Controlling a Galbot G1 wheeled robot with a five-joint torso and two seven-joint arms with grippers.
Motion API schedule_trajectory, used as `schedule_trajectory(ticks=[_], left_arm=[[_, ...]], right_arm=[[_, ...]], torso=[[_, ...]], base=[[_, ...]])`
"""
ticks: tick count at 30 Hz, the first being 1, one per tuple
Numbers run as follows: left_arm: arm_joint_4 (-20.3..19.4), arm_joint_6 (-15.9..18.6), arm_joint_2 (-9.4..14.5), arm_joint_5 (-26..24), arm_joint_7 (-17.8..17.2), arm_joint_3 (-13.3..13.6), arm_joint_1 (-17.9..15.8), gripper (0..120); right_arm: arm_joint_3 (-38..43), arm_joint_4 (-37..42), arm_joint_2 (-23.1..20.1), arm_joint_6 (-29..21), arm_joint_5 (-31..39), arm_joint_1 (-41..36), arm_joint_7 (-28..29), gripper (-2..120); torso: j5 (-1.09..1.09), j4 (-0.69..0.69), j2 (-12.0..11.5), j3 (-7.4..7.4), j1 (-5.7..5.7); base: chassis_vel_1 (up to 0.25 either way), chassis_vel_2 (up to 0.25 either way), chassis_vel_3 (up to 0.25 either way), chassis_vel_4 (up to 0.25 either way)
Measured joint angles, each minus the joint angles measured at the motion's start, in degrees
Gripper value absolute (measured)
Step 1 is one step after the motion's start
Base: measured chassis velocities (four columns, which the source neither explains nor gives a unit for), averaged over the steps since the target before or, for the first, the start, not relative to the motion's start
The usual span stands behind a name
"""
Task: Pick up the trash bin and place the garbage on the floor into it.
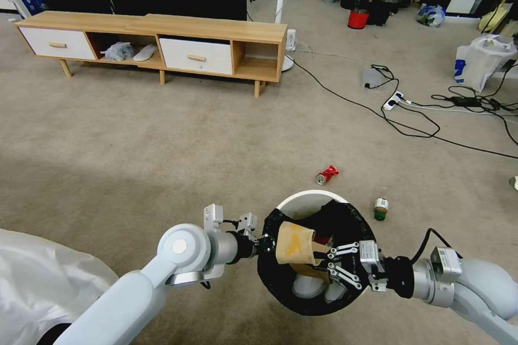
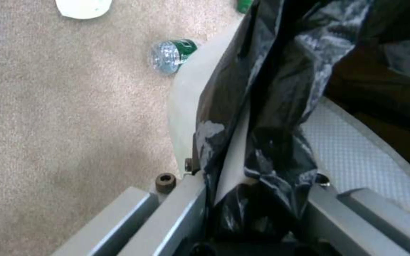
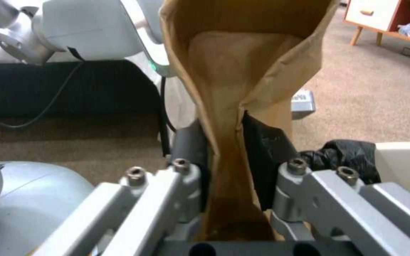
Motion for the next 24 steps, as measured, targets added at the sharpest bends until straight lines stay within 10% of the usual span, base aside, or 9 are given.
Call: schedule_trajectory(ticks=[24], left_arm=[[1.6, 0.3, -0.8, 1.6, 0.7, 0.4, 0.1, 0]], right_arm=[[3.4, 3.3, -1.7, 0.1, 1.5, -1.5, 0.2, 99]], torso=[[-0.01, 0.00, 0.0, 0.00, 0.00]], base=[[0.000, 0.000, 0.000, 0.000]])
